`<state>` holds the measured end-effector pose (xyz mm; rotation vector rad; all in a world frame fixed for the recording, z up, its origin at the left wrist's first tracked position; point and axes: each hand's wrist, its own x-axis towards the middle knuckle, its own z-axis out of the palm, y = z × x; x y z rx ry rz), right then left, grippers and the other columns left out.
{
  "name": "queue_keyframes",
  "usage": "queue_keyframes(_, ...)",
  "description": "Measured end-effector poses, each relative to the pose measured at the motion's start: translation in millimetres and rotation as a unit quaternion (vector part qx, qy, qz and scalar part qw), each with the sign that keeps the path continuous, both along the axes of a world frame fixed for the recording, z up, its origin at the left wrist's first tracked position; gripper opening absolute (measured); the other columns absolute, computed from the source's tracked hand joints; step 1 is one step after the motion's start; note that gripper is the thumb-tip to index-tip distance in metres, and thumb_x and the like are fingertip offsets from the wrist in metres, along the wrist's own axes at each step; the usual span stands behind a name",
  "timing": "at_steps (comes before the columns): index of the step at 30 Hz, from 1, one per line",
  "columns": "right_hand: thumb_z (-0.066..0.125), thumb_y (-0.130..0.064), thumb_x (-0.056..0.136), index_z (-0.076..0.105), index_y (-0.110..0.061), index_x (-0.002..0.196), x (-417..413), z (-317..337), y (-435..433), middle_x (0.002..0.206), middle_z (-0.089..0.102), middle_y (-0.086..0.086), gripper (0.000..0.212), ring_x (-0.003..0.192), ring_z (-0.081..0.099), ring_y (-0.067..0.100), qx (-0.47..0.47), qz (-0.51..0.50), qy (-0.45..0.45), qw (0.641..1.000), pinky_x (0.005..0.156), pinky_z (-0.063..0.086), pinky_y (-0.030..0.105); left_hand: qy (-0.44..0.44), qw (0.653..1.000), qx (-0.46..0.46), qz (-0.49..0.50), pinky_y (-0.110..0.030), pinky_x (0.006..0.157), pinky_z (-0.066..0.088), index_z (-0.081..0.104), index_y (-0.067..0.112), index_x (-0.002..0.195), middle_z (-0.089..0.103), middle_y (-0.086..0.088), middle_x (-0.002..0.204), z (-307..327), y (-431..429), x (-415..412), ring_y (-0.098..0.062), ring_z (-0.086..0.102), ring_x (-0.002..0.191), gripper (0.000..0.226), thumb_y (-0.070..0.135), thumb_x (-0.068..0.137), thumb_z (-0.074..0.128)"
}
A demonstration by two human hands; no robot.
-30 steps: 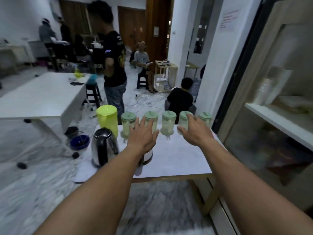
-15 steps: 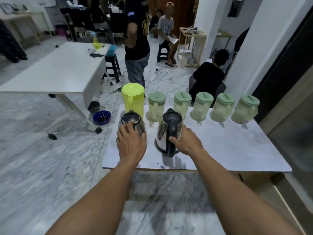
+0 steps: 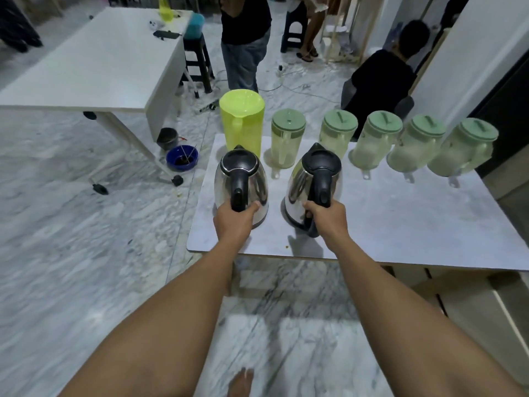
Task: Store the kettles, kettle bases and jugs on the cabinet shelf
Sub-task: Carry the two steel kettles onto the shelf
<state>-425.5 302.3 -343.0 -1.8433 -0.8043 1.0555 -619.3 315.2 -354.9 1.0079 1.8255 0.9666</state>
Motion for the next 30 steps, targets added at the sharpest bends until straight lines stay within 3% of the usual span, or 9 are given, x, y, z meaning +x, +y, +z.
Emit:
queue_keyframes(4, 0.071, -0.008, 0.08, 0.058, -0.009, 0.072, -4.9, -5.1, 6.3, 0.06, 0.055, 0.007, 0.014, 0.056, 0.052, 0.022, 0.017, -0.039, 0.023, 0.999, 0.059, 0.043, 0.033, -0.053, 0.998, -0.007, 0.03, -0.027, 0.058, 0.046, 0.071, 0.007, 0.092, 0.072, -0.011, 0.086, -4.0, 11.0, 1.5, -0.027, 0.068, 0.082, 0.031, 0.034, 0.078, 0.075)
queue_keyframes(7, 0.067, -0.014, 0.074, 0.052, -0.013, 0.065, -6.5, -9.2, 7.6, 0.058, 0.049, 0.006, 0.018, 0.055, 0.047, 0.025, 0.03, -0.077, 0.0, 0.997, 0.054, 0.039, 0.031, -0.052, 0.998, 0.001, 0.033, -0.025, 0.051, 0.037, 0.066, 0.004, 0.089, 0.063, -0.006, 0.076, -2.5, 11.2, 4.9, -0.023, 0.057, 0.07, 0.022, 0.024, 0.082, 0.07)
queue_keyframes(9, 0.067, -0.019, 0.071, 0.054, -0.012, 0.064, -6.5, -10.7, 7.9, 0.059, 0.048, 0.006, 0.016, 0.058, 0.046, 0.026, 0.035, -0.104, -0.021, 0.994, 0.055, 0.038, 0.033, -0.051, 0.998, 0.003, 0.034, -0.026, 0.051, 0.036, 0.063, 0.006, 0.086, 0.058, -0.005, 0.07, -0.9, 9.6, 6.3, -0.022, 0.051, 0.066, 0.013, 0.018, 0.084, 0.066)
queue_keyframes(14, 0.07, -0.019, 0.077, 0.058, -0.009, 0.066, -0.2, -3.0, -1.7, 0.062, 0.054, 0.006, 0.02, 0.059, 0.049, 0.026, 0.05, -0.133, -0.049, 0.989, 0.053, 0.038, 0.03, -0.051, 0.998, 0.01, 0.025, -0.032, 0.059, 0.048, 0.066, 0.006, 0.083, 0.069, -0.018, 0.079, 5.2, 1.3, 9.2, -0.031, 0.062, 0.071, 0.017, 0.022, 0.076, 0.063)
queue_keyframes(22, 0.071, -0.023, 0.076, 0.065, -0.006, 0.074, 31.7, 41.5, -39.9, 0.068, 0.06, 0.008, 0.019, 0.066, 0.056, 0.029, 0.073, -0.174, -0.079, 0.979, 0.052, 0.04, 0.03, -0.031, 0.997, 0.065, -0.042, -0.033, 0.059, 0.043, 0.054, 0.018, 0.063, 0.056, -0.004, 0.064, 61.6, -15.0, 36.5, -0.029, 0.053, 0.066, 0.016, 0.024, 0.076, 0.062)
queue_keyframes(25, 0.071, -0.024, 0.076, 0.065, -0.006, 0.076, 54.7, 69.9, -63.5, 0.069, 0.06, 0.006, 0.019, 0.068, 0.057, 0.029, 0.099, -0.206, -0.084, 0.97, 0.053, 0.04, 0.029, -0.039, 0.992, 0.091, -0.077, -0.029, 0.052, 0.036, 0.051, 0.017, 0.063, 0.052, -0.001, 0.06, 96.5, -20.7, 58.8, -0.025, 0.048, 0.061, 0.021, 0.022, 0.079, 0.063)
queue_keyframes(30, 0.071, -0.03, 0.073, 0.069, -0.007, 0.081, 93.4, 118.2, -100.9, 0.074, 0.065, 0.008, 0.025, 0.074, 0.062, 0.031, 0.116, -0.254, -0.117, 0.953, 0.057, 0.045, 0.032, -0.048, 0.979, 0.143, -0.135, -0.026, 0.051, 0.037, 0.059, 0.018, 0.068, 0.058, 0.0, 0.064, 146.9, -22.6, 101.9, -0.02, 0.053, 0.061, 0.013, 0.023, 0.078, 0.065)
